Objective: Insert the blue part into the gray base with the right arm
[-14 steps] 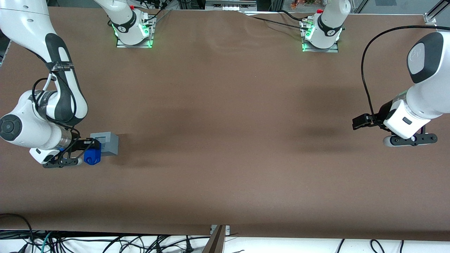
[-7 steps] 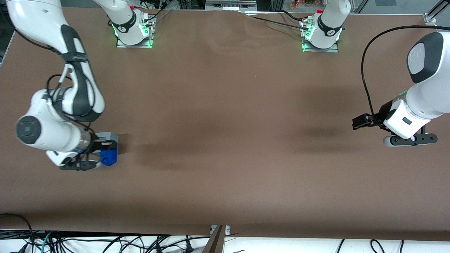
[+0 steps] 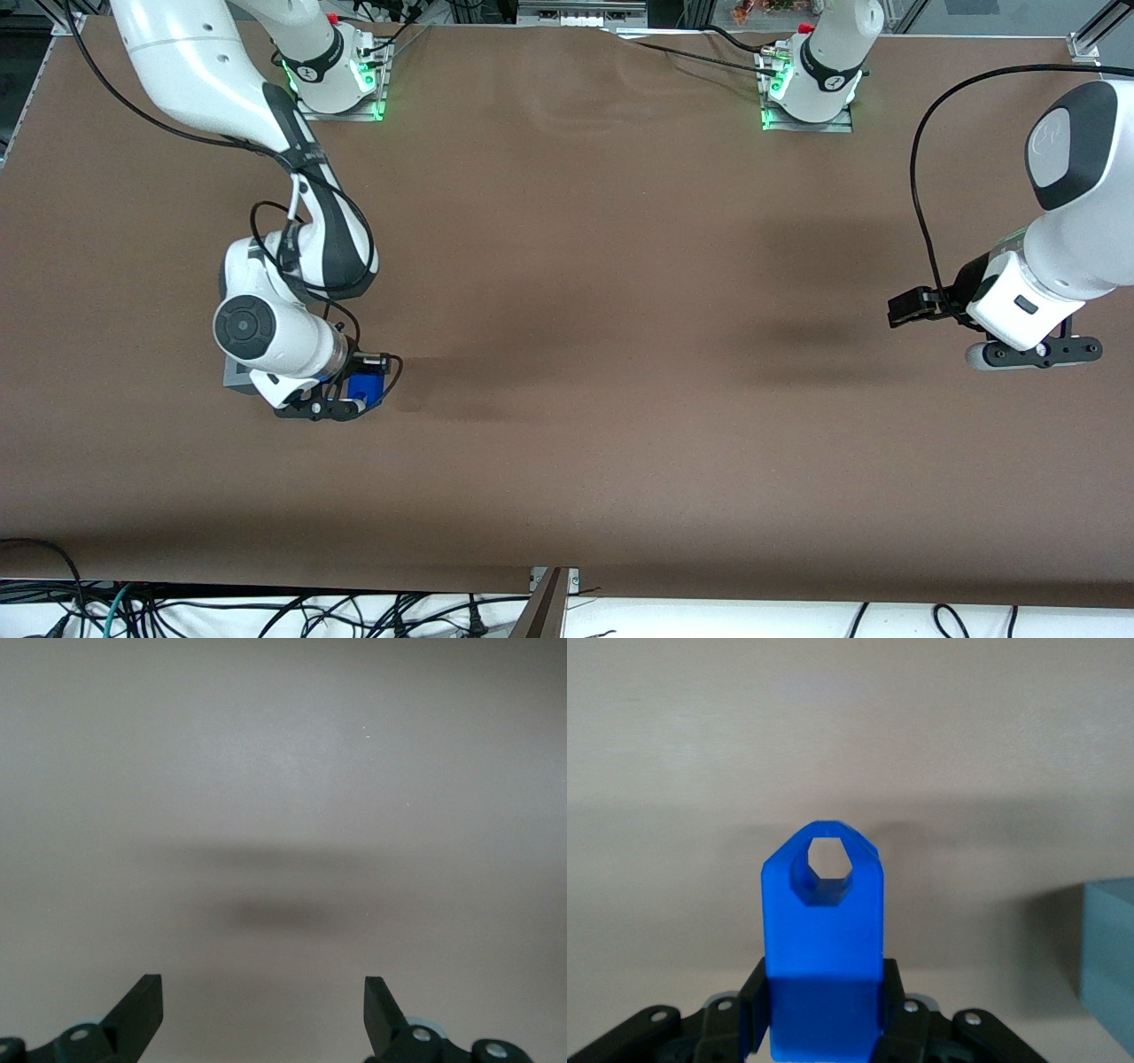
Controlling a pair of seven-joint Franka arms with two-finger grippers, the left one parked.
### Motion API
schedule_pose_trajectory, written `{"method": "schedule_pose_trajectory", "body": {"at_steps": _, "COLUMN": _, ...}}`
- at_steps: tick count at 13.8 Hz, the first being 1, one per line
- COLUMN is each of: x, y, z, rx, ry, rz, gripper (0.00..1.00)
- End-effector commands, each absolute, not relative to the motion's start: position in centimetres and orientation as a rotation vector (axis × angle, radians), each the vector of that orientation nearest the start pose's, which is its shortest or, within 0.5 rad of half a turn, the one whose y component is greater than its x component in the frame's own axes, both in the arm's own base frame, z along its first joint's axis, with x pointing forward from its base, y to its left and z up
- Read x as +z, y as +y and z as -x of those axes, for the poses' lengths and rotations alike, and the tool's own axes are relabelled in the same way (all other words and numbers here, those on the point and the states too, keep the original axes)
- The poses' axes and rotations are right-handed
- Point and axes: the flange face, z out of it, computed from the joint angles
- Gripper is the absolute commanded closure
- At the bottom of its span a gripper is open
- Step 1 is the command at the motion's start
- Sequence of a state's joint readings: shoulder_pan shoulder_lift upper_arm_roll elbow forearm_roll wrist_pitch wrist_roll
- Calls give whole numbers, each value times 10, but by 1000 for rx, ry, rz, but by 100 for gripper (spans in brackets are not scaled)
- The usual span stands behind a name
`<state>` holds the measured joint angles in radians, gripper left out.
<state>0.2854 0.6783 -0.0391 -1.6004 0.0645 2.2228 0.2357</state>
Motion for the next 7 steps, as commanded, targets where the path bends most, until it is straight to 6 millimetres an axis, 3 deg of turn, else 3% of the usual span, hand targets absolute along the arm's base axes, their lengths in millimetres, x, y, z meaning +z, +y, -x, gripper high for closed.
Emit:
{"method": "schedule_pose_trajectory", "body": {"at_steps": 1, "x": 210, "y": 164, "z": -659, "rx": 58, "ry": 65, "rz": 3119, "gripper": 68}}
{"method": "schedule_pose_trajectory", "body": {"at_steps": 2, "x": 212, "y": 164, "z": -660, "rx": 51, "ry": 69, "rz": 3118, "gripper": 26}}
{"method": "schedule_pose_trajectory", "body": {"at_steps": 3, "x": 220, "y": 163, "z": -664, "rx": 33, "ry": 62, "rz": 3114, "gripper": 0}}
{"method": "schedule_pose_trajectory", "body": {"at_steps": 7, "x": 293, "y": 135, "z": -695, "rx": -30, "ry": 116, "rz": 3100, "gripper": 0}}
